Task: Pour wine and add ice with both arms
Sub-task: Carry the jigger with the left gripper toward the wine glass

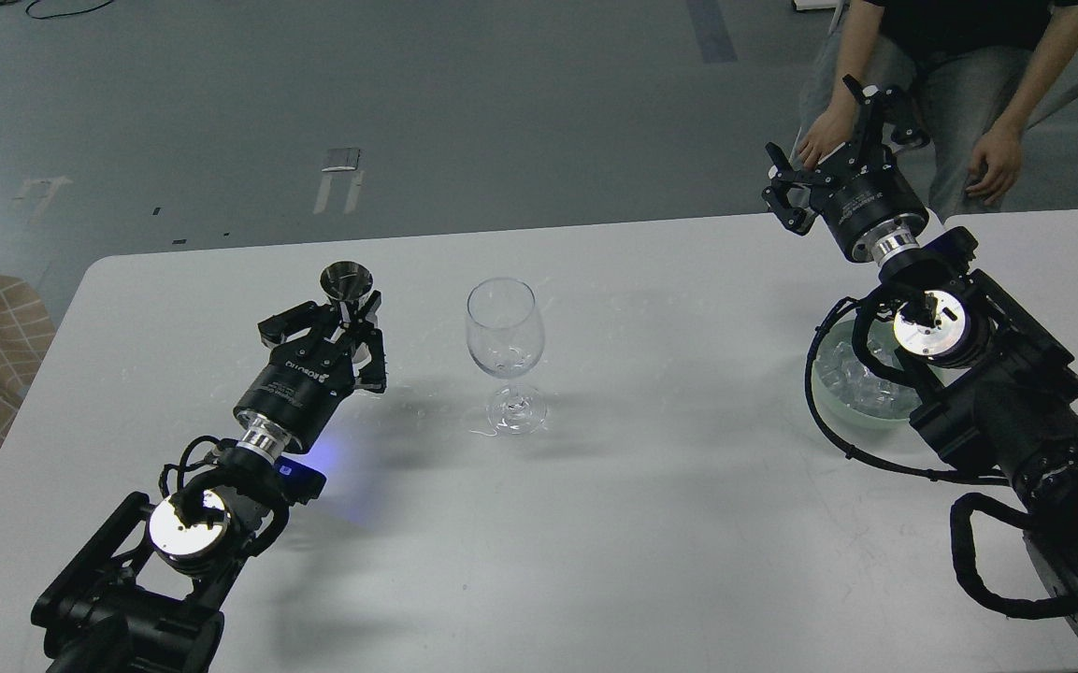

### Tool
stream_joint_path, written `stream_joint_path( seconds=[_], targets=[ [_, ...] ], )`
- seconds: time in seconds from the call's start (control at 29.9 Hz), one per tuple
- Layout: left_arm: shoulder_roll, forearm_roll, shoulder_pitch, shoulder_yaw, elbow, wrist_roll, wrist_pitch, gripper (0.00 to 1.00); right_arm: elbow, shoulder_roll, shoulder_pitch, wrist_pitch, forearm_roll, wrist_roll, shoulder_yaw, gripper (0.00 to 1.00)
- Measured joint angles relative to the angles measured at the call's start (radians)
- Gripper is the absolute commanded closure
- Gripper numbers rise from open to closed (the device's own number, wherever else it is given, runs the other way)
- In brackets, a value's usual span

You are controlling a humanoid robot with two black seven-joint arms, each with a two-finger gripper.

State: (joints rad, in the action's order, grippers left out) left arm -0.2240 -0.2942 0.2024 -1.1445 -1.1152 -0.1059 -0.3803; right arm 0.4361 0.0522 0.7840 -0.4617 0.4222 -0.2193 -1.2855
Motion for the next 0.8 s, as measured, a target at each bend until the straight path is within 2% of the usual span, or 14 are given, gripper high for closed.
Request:
stream_joint_path(
  seconds=[0.8],
  targets=[
    [-0.008, 0.018, -0.001, 0.005, -0.054, -0.009, 0.03, 1.0, 0.002, 0.007, -0.002, -0.005, -0.001, 0.0, 0.0, 0.0]
  ],
)
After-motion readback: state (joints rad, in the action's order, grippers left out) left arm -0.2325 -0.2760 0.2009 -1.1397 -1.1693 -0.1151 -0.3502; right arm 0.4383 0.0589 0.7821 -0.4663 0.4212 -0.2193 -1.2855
